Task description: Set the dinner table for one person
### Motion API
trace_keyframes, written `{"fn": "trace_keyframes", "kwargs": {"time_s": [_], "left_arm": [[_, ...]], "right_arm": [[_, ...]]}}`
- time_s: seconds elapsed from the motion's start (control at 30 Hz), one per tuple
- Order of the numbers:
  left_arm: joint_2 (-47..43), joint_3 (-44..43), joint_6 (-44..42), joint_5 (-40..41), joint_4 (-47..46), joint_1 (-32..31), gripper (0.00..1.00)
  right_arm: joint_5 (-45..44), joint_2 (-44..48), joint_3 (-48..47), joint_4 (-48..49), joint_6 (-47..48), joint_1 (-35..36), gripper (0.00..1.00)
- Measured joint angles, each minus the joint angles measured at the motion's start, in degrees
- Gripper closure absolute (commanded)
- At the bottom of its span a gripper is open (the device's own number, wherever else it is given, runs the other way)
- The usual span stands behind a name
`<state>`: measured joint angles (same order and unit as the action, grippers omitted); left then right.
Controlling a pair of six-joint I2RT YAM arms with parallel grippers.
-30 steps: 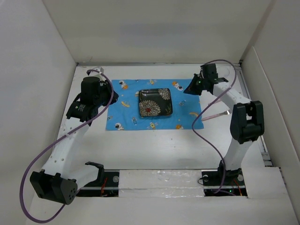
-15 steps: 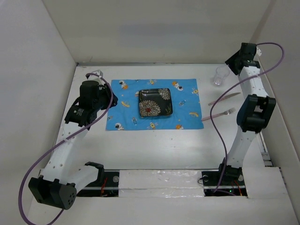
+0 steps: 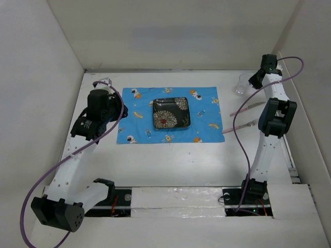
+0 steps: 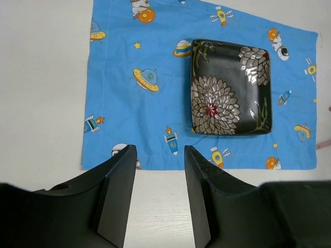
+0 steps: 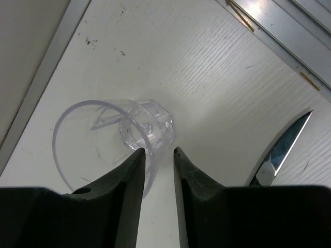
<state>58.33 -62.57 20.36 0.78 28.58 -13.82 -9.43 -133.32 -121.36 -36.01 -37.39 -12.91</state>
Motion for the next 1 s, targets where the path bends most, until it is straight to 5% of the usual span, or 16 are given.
{"fn": "trace_keyframes", "kwargs": {"time_s": [0.07, 0.4, 0.7, 1.0], "left_arm": [[0.39, 0.00, 0.00, 0.17, 0.00, 0.00, 0.61], [1.90, 0.00, -0.02, -1.38, -0.04, 0.00, 0.61], [1.79, 0.09, -1.11, -5.16, -0.22, 0.00, 0.60], [-3.76, 4.52, -1.95, -6.80, -0.46, 0.00, 0.60]], "right_arm": [[0.09, 0.00, -0.09, 0.20, 0.24, -0.24, 1.00], [1.36, 6.43, 5.84, 2.62, 2.08, 1.03, 1.00], [2.84, 15.72, 6.99, 2.47, 8.66, 15.21, 1.00], [3.30, 11.47, 6.38, -1.62, 12.61, 22.64, 1.00]]}}
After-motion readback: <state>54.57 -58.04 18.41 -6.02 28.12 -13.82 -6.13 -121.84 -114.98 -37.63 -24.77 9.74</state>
